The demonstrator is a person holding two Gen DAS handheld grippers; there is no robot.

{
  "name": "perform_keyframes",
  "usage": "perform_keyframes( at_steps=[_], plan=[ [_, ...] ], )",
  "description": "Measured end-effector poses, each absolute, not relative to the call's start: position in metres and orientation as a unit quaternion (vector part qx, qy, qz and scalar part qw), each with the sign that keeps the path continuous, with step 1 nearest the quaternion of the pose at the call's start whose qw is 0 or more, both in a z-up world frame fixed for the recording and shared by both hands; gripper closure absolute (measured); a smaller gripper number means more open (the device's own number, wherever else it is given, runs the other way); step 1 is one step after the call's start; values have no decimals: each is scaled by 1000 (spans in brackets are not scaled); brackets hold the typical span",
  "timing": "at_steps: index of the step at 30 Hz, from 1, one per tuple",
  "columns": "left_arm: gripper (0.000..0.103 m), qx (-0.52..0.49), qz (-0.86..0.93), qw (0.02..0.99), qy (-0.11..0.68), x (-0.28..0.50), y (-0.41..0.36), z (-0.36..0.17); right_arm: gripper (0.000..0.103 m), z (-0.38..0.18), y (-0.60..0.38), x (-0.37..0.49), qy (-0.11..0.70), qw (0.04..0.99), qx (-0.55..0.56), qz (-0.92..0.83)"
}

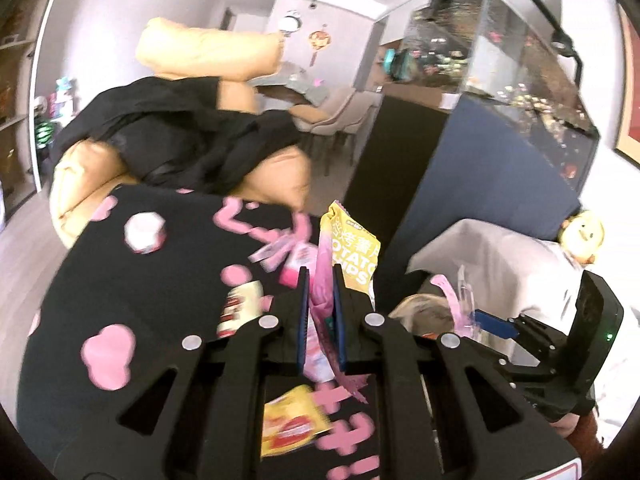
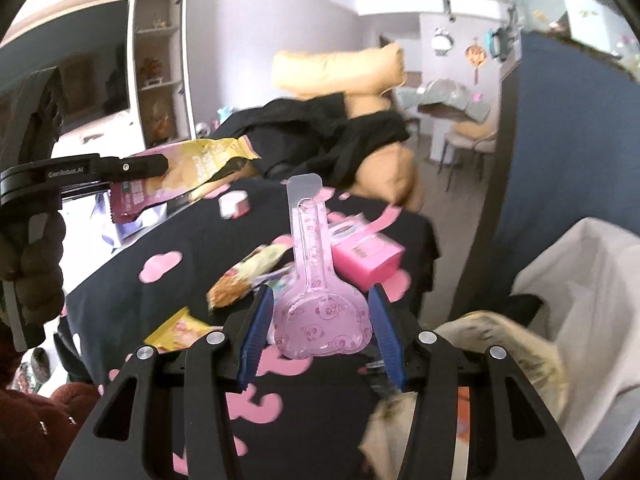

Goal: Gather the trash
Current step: 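Drop the pink toy into the trash bag with the right tool while the left tool drops the snack packets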

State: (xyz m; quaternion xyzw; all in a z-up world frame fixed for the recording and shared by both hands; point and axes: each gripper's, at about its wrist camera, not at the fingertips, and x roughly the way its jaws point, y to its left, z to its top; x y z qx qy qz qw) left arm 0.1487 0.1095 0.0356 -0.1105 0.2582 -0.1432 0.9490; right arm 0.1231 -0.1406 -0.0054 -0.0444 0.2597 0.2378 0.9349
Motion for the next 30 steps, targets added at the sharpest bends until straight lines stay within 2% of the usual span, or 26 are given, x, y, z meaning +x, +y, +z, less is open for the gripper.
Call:
perform_keyframes(
  at_steps=[8,17,30],
  plan=[
    [93,-79,-221,936,263,166,22,41,56,17,-218,114,226,959,-34,168],
    [93,-58,-313,890,327,191,-63,2,56,11,-297,110,225,970,6,96],
    [93,-47,-343,844,411,214,-104,-50,56,0,-341,107,234,970,30,58]
  ],
)
